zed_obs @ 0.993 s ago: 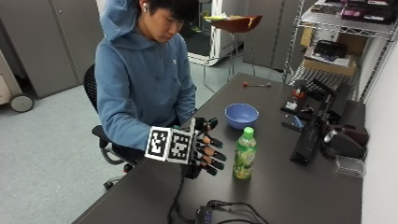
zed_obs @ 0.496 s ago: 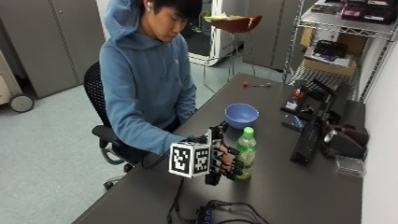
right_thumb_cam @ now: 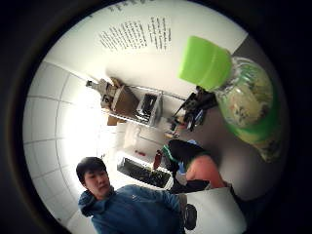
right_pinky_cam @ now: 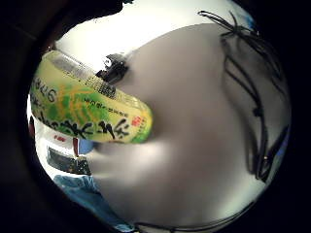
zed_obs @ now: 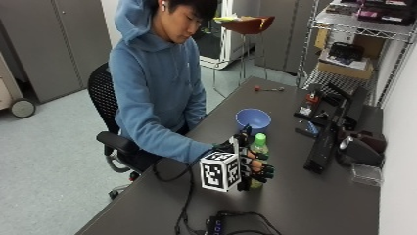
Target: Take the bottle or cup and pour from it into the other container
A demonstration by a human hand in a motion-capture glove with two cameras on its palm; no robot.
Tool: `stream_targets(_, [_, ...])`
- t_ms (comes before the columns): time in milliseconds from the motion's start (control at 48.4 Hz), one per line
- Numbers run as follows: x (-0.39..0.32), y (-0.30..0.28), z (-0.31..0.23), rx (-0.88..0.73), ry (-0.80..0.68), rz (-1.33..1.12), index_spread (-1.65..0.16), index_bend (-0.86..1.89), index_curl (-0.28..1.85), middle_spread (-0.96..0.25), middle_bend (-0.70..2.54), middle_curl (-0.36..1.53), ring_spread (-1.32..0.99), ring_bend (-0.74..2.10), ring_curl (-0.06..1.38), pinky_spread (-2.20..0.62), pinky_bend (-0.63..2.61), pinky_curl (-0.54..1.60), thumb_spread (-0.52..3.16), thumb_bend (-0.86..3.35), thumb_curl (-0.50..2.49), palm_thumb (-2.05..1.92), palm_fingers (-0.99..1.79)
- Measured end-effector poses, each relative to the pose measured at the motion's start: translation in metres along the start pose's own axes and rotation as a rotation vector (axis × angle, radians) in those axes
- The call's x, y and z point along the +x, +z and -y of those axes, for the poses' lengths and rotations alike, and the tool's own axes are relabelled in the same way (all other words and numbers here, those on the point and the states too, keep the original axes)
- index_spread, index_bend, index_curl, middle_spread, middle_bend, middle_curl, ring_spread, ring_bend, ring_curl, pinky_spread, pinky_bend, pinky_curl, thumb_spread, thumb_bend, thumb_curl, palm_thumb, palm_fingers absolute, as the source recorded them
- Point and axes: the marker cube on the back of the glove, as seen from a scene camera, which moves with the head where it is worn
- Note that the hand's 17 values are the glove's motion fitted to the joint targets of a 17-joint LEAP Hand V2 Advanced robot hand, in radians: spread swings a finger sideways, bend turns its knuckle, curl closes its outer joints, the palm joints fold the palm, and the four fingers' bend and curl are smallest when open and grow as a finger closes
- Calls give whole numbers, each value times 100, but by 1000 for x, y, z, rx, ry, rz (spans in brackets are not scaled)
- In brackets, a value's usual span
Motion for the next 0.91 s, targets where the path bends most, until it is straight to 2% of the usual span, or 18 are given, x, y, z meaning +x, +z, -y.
stream_targets(165, [3, 19, 9, 69, -30, 76, -29, 8, 13, 16, 19, 33, 16, 64, 32, 26, 64, 37, 89, -1, 37, 59, 4])
stream_targets(248, [5, 27, 14, 157, -42, 105, -29, 8, 12, 16, 21, 33, 16, 68, 32, 26, 66, 37, 86, 0, 38, 67, 16])
stream_targets(393, [5, 34, 21, 255, -63, 116, -19, 19, 17, 10, 38, 38, 4, 71, 31, 17, 60, 33, 81, 5, 42, 88, 75])
stream_targets(434, [3, 36, 22, 255, -64, 118, -17, 23, 20, 8, 43, 40, 0, 70, 31, 12, 53, 31, 78, 7, 44, 94, 93])
stream_targets(476, [2, 38, 23, 253, -63, 112, -15, 24, 23, 6, 44, 41, -2, 69, 33, 9, 48, 31, 74, 8, 47, 99, 99])
stream_targets(662, [-11, 52, 23, 226, -58, 99, -11, 18, 31, 1, 37, 44, -7, 61, 37, 1, 45, 33, 49, 2, 54, 107, 107])
stream_targets(910, [-67, 70, 21, 50, -157, -7, -9, 15, 35, -2, 35, 46, -10, 56, 39, -4, 41, 35, 32, -3, 60, 109, 112])
